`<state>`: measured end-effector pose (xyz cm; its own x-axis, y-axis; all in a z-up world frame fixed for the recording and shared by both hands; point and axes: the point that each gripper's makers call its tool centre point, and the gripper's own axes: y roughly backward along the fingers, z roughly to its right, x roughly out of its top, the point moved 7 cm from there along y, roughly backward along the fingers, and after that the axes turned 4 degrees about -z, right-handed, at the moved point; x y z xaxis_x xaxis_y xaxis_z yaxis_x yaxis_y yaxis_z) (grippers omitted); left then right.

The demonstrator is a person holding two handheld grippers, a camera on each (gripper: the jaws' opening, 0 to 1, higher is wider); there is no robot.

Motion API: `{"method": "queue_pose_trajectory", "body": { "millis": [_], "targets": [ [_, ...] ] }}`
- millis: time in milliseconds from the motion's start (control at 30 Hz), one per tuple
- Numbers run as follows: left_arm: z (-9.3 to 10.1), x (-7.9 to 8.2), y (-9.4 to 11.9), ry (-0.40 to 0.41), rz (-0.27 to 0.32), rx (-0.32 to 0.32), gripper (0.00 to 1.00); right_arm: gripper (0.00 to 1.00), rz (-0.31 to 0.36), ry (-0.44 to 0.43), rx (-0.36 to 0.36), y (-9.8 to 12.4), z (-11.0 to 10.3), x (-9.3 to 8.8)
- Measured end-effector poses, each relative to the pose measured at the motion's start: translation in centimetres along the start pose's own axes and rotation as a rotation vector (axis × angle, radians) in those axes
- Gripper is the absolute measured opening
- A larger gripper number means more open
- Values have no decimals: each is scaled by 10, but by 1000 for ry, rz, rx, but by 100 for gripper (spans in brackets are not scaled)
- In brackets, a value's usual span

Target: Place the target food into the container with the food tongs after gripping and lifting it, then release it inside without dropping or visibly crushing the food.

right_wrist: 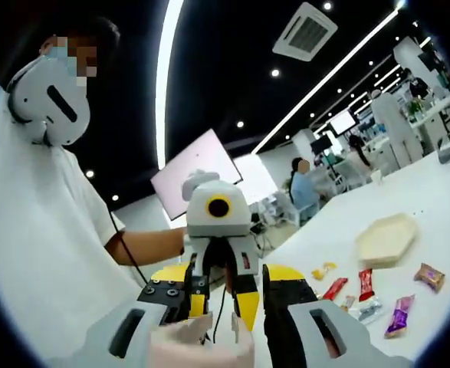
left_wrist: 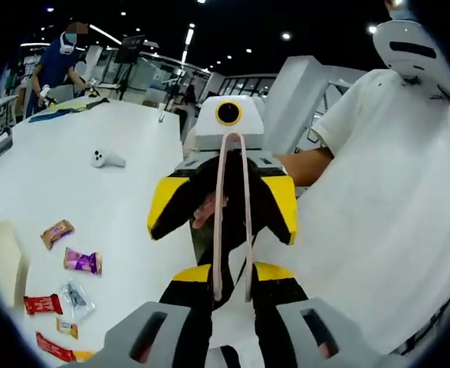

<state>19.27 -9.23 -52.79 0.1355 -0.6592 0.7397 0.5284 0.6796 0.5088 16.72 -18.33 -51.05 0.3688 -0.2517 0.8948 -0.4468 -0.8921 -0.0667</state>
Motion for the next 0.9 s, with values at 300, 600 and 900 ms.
{"method": "queue_pose_trajectory", "body": {
  "millis": [300, 600, 900],
  "targets": [
    [0, 13, 6, -2, 26, -20, 16, 37, 17, -50, 4, 3, -1, 2],
    [-4, 16, 7, 25, 119, -25, 15, 45, 93, -109, -12, 6, 1, 12],
    [-3, 18, 8, 65, 231, -45, 14, 46, 87, -94, -11, 4, -1, 11]
  ]
}}
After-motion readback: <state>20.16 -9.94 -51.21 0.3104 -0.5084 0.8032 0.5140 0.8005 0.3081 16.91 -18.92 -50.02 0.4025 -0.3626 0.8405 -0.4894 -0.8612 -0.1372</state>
